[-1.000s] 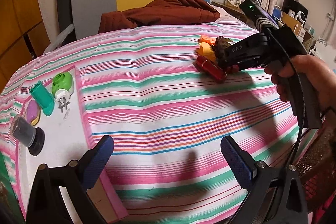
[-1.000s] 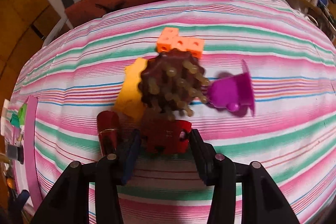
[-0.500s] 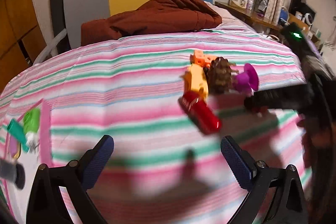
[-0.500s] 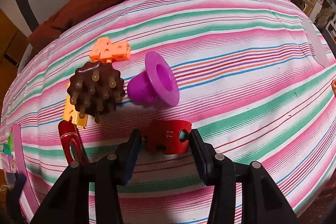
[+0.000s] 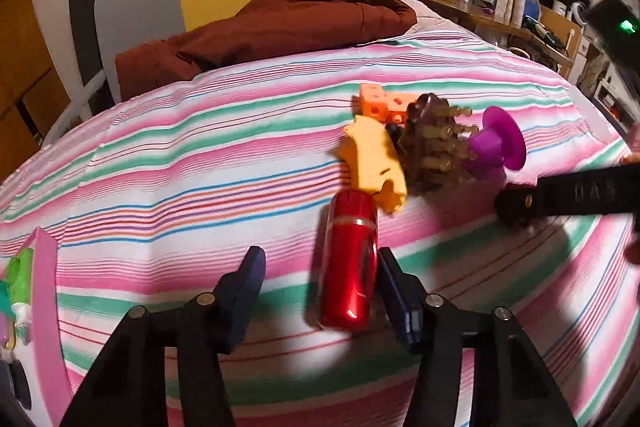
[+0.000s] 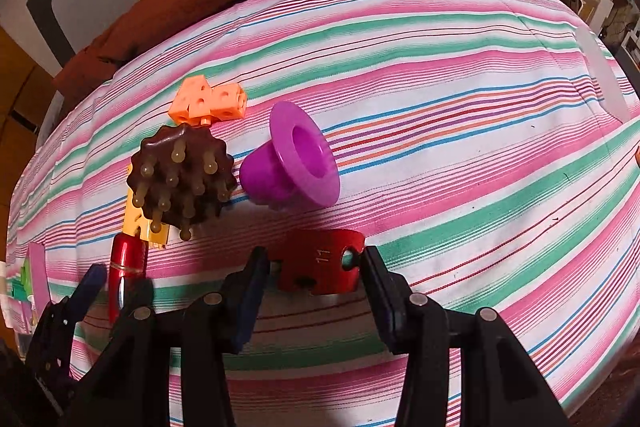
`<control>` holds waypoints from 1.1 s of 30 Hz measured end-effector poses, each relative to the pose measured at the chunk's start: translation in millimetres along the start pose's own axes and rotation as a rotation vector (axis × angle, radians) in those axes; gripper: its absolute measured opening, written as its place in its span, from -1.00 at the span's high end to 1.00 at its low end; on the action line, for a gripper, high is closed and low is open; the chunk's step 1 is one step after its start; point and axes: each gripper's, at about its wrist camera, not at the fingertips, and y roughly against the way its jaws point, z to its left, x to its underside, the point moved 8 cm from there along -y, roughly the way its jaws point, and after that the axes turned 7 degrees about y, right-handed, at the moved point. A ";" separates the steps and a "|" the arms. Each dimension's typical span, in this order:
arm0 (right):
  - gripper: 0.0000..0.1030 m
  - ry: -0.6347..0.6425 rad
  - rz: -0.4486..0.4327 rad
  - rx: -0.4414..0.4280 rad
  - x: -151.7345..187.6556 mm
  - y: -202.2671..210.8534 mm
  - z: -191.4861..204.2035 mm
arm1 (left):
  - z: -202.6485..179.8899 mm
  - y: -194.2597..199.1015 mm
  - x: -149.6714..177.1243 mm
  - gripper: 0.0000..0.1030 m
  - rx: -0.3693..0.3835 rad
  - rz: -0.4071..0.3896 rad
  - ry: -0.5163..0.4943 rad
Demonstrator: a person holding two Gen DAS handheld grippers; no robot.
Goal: Organize rigid objects
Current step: 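Grasp the red cylinder with the left tool while right tool holds the puzzle piece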
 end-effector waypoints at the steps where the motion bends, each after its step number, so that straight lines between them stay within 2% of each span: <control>1: 0.07 0.001 0.000 0.002 0.4 -0.1 0.4 | 4.3 2.3 1.2 -0.09 0.000 -0.004 0.000; 6: 0.07 0.011 0.001 0.014 -1.0 -2.8 3.9 | 11.1 1.8 -0.8 -0.12 -0.018 -0.006 -0.008; 9: 0.07 0.004 -0.001 0.006 0.7 -0.8 1.6 | 9.7 1.4 -5.7 -0.12 -0.055 -0.025 -0.034; 11: 0.07 0.004 -0.002 0.008 0.0 -1.5 2.0 | 7.3 0.1 -9.1 -0.17 -0.081 -0.039 -0.065; 12: 0.07 0.009 -0.002 0.011 0.0 -1.6 2.5 | 7.6 -1.5 -9.7 -0.26 -0.088 -0.038 -0.075; 14: 0.07 0.015 -0.003 0.017 0.4 -1.5 2.4 | 9.0 -5.3 -9.2 -0.27 -0.068 -0.029 -0.068; 17: 0.07 0.030 -0.006 0.027 0.2 -2.9 3.4 | 17.6 -7.8 -8.8 -0.28 -0.002 -0.015 -0.008; 23: 0.07 0.088 -0.002 0.071 1.1 -5.6 10.1 | 16.3 -6.1 -5.2 -0.27 0.000 -0.018 -0.023; 26: 0.08 0.080 -0.013 0.055 0.2 -4.2 10.5 | 17.6 -2.4 -1.7 -0.19 0.017 -0.027 -0.020; 29: 0.08 0.068 -0.026 0.004 -1.4 -3.0 14.3 | 19.8 5.7 5.2 0.02 0.016 -0.048 -0.019; 33: 0.08 0.133 -0.033 -0.015 0.4 -3.3 34.2 | 23.8 14.7 14.2 0.23 0.022 -0.065 -0.013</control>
